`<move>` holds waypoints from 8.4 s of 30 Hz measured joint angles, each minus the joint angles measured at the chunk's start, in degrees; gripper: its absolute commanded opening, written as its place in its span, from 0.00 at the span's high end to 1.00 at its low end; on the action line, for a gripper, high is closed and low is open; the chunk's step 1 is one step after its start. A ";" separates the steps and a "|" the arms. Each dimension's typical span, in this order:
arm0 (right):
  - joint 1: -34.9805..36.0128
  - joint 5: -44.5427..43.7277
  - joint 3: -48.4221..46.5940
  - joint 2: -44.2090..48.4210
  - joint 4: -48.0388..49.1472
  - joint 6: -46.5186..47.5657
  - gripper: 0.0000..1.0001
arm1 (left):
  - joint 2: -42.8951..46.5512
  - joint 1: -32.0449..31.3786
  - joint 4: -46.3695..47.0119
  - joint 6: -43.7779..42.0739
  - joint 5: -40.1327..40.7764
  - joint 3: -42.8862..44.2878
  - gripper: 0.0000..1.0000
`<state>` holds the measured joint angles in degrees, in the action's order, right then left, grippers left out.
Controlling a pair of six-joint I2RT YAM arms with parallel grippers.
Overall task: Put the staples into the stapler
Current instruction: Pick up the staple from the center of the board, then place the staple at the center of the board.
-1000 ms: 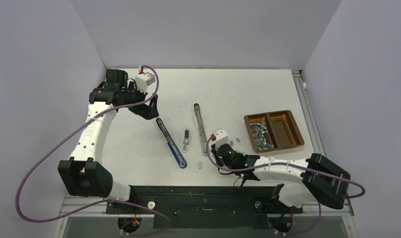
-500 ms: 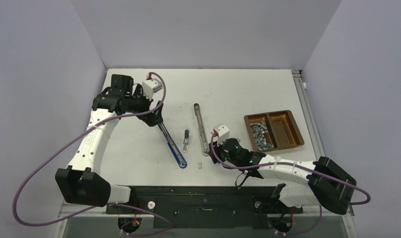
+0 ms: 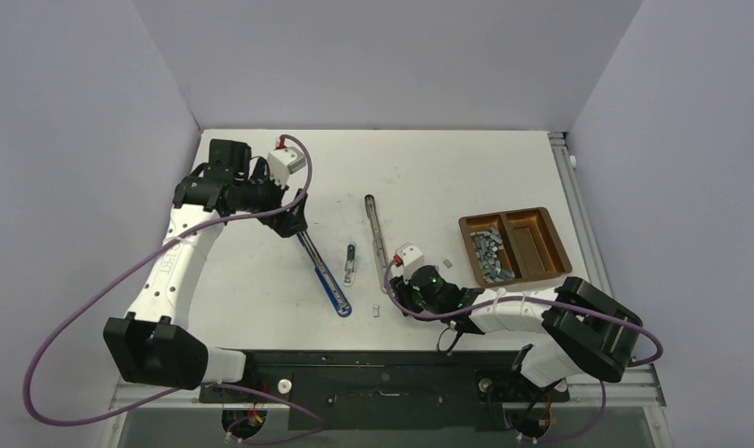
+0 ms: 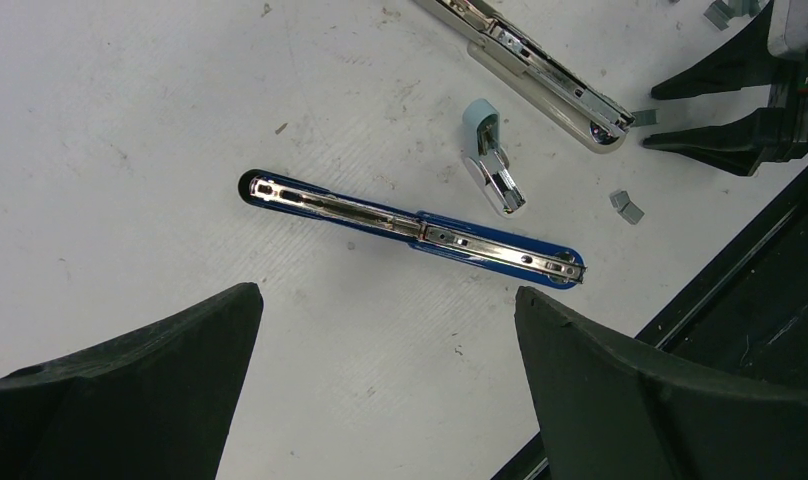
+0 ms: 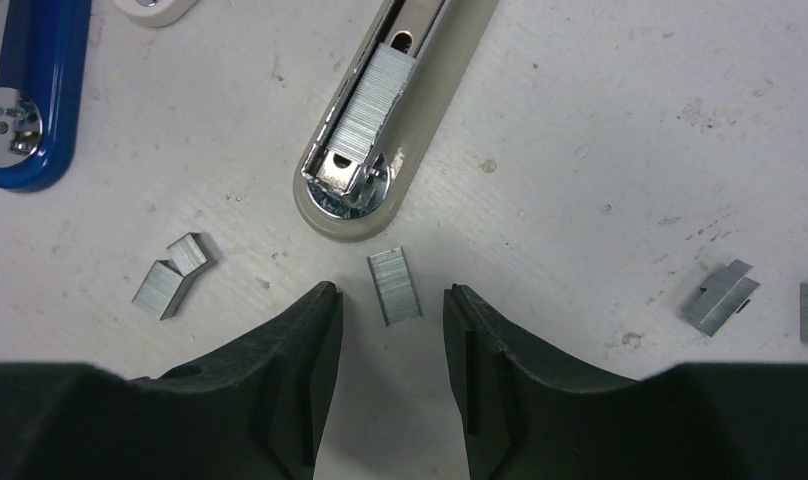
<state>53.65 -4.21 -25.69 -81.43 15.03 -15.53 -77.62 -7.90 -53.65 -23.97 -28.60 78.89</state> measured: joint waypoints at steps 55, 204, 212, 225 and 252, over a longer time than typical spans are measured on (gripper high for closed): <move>-6.47 9.35 -15.15 16.50 -12.44 -8.37 0.91 | 15.69 -9.27 10.34 -17.55 -0.02 -5.16 0.04; -27.15 22.25 -30.45 12.76 -29.09 -21.11 0.34 | -12.96 -40.81 20.76 -95.19 -8.22 -20.63 0.83; -30.56 21.81 -28.59 15.39 -30.62 -21.09 0.34 | -25.18 -45.35 13.73 -95.17 -3.82 -12.35 0.83; -32.65 21.55 -26.25 18.45 -32.02 -19.74 0.33 | -32.26 -47.50 7.69 -95.17 4.52 -5.79 0.83; -34.27 19.15 -26.53 18.95 -35.17 -20.63 0.13 | -18.40 -50.66 11.98 -95.19 14.45 -8.26 0.23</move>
<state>19.38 14.94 -52.23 -62.48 -20.14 -36.16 -96.03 -58.57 -41.67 -119.15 -14.15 70.63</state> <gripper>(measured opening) 0.874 0.558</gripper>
